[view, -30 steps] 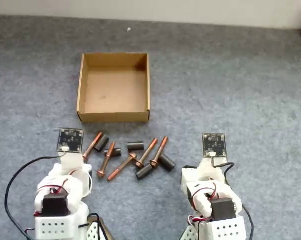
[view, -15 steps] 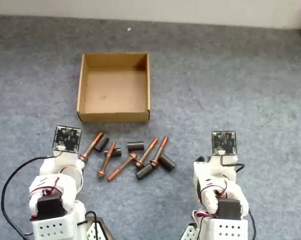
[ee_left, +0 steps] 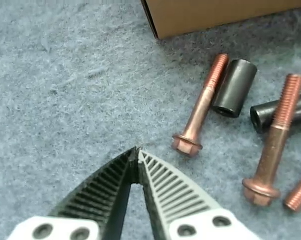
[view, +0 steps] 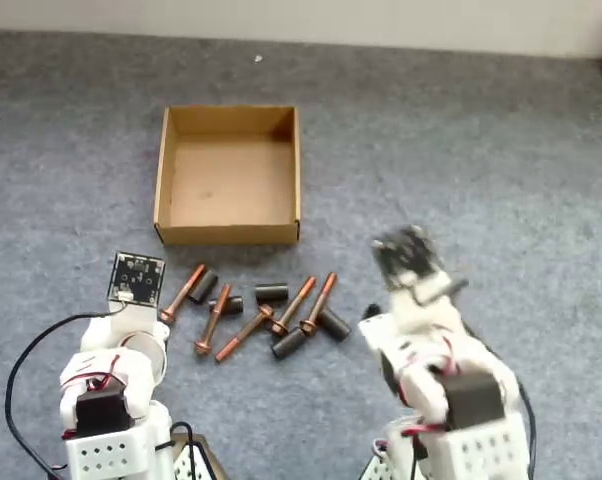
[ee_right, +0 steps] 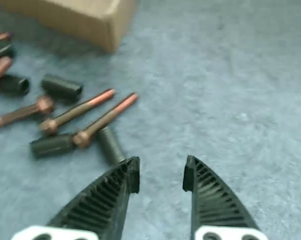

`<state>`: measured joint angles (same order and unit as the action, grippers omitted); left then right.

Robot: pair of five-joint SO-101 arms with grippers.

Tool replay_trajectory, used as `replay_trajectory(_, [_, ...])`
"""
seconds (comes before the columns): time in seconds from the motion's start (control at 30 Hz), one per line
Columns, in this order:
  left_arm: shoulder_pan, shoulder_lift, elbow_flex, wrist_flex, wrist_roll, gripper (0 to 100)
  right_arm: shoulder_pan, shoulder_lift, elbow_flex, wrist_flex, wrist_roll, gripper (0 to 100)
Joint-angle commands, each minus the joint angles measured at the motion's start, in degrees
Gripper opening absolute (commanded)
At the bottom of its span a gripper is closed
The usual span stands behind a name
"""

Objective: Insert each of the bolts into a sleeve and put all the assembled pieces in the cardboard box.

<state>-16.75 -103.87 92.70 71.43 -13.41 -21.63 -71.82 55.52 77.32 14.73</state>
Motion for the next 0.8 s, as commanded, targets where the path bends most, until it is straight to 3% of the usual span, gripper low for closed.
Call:
replay_trajectory(0.0, [-0.1,-0.1,-0.2,-1.2,-0.5,1,-6.2,14.4,-8.9,0.8,0.3,14.3])
replay_trajectory(0.17, [-0.2,-0.1,-0.2,-1.1,-0.5,2,-9.3,30.3,-12.2,0.7,0.5,21.9])
replay_trajectory(0.4, [-0.5,0.0,0.0,-0.8,-0.5,15,-13.8,45.1,-12.4,-7.6,0.6,22.4])
replay_trajectory(0.77, [-0.5,0.0,0.9,-1.1,-0.5,15,-13.5,58.3,-12.2,-18.1,5.4,22.4])
